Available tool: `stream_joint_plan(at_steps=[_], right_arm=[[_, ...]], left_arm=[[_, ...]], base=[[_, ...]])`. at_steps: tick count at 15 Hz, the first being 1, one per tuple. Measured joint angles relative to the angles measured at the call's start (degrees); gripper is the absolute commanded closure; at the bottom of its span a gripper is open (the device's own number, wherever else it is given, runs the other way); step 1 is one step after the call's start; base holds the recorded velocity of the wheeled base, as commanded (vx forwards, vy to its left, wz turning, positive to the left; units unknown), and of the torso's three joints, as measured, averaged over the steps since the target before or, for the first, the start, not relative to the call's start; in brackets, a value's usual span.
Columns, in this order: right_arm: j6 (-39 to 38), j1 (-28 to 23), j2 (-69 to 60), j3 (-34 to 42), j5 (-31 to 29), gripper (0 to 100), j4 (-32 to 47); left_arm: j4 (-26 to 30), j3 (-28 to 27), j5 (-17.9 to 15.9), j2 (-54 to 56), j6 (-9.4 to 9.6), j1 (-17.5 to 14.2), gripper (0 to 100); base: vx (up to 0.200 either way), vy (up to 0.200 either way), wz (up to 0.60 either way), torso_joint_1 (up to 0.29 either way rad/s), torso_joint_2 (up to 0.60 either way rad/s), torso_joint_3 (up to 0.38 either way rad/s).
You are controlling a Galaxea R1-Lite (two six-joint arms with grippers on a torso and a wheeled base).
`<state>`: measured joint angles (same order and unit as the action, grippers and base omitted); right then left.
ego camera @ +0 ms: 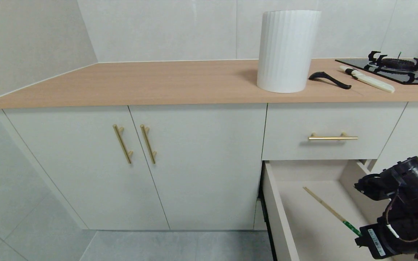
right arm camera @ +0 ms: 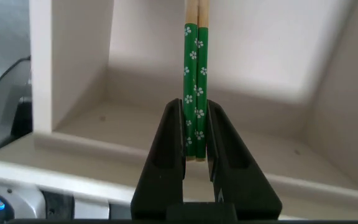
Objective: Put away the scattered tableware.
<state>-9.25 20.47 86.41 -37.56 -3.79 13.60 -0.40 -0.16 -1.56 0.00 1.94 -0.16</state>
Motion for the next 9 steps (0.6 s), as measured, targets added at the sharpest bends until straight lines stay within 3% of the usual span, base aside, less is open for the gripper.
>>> stream_joint_plan(at_steps=[4, 9], right_arm=[[0.01, -0.02, 4.61, -0.34, 0.05, 100, -6.0], [0.0, -0.05, 19.14, -3.06, -0.12, 100, -20.42]], left_arm=[[-0.02, -0.02, -0.02, 0.0, 0.0, -0.02, 0], [-0.02, -0.02, 0.0, 0.0, 0.0, 0.0, 0]], base=[[0.0, 0.0, 0.0, 0.001, 0.01, 0.012], [0.0, 0.0, 0.0, 0.0, 0.0, 0.0]])
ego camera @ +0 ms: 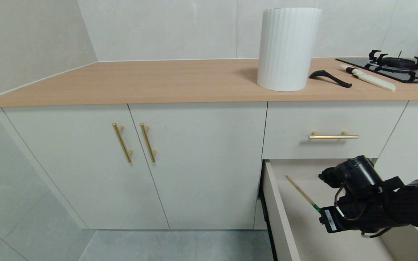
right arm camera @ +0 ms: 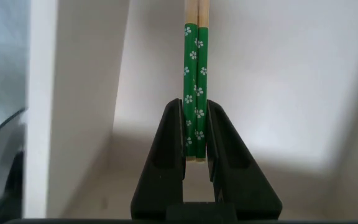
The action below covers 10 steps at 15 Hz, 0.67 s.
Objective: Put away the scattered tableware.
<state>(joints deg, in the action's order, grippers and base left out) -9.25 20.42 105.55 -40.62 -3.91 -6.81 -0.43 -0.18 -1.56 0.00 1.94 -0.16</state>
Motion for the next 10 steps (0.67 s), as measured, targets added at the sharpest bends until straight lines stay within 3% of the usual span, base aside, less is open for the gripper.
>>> stream_joint_plan(at_steps=[10], right_arm=[[-3.15, -1.27, 20.97, -5.96, -4.18, 100, -6.31]], left_arm=[[0.02, 0.0, -0.02, 0.0, 0.0, 0.0, 0]], base=[[0.0, 0.0, 0.0, 0.0, 0.0, 0.0]])
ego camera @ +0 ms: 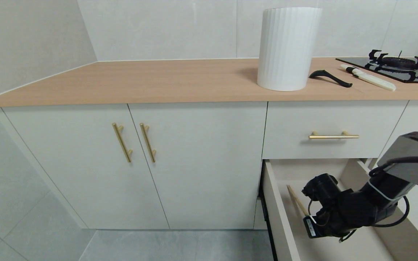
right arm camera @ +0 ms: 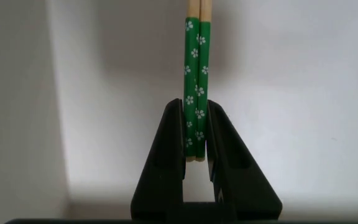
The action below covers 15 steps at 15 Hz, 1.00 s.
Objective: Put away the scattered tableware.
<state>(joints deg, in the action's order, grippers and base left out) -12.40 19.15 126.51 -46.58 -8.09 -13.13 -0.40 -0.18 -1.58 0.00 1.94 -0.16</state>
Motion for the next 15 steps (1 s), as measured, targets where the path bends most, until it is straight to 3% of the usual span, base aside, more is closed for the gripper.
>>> stream_joint_plan(at_steps=[5, 6, 15], right_arm=[[0.0, -0.3, 2.4, -0.02, -0.41, 100, -0.88], [0.0, -0.35, 2.54, -0.07, -0.41, 0, -0.85], [0.0, -0.3, 0.96, 0.52, -0.77, 0, -0.79]], left_arm=[[0.0, 0.0, 0.02, 0.0, 0.0, 0.02, 0], [0.0, 0.0, 0.0, 0.0, 0.0, 0.0, 0], [-0.02, 0.0, 0.02, 0.0, 0.0, 0.0, 0]], base=[[0.0, 0.0, 0.0, 0.0, 0.0, 0.0], [0.0, 0.0, 0.0, 0.0, 0.0, 0.0], [0.0, 0.0, 0.0, 0.0, 0.0, 0.0]])
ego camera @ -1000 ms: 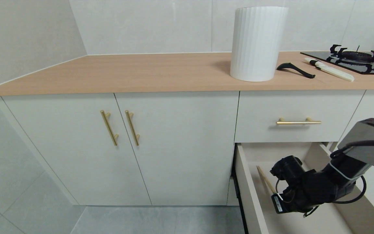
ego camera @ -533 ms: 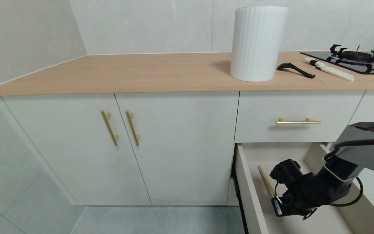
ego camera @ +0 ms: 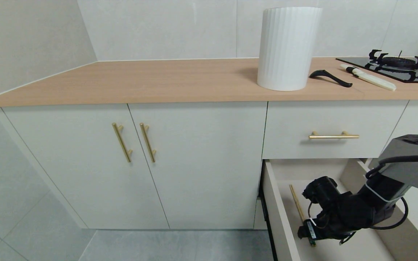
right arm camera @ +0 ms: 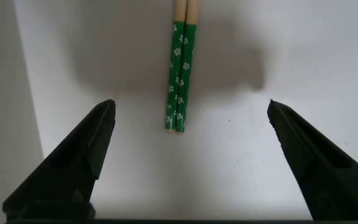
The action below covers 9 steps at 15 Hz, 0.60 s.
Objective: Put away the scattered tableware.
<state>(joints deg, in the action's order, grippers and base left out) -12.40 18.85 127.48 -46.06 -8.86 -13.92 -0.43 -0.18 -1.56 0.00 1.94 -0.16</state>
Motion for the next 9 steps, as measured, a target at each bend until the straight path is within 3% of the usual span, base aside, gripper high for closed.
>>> stream_joint_plan(at_steps=[5, 9], right_arm=[[1.23, -1.68, -12.4, 2.29, -1.32, 0, 0.13], [5.95, -6.58, -24.59, 3.61, -1.37, 0, 0.46]], left_arm=[[0.0, 0.0, 0.0, 0.0, 0.02, 0.0, 0], [0.0, 0.0, 0.0, 0.0, 0.0, 0.0, 0]], base=[[0.0, 0.0, 0.0, 0.0, 0.0, 0.0], [0.0, 0.0, 0.0, 0.0, 0.0, 0.0]])
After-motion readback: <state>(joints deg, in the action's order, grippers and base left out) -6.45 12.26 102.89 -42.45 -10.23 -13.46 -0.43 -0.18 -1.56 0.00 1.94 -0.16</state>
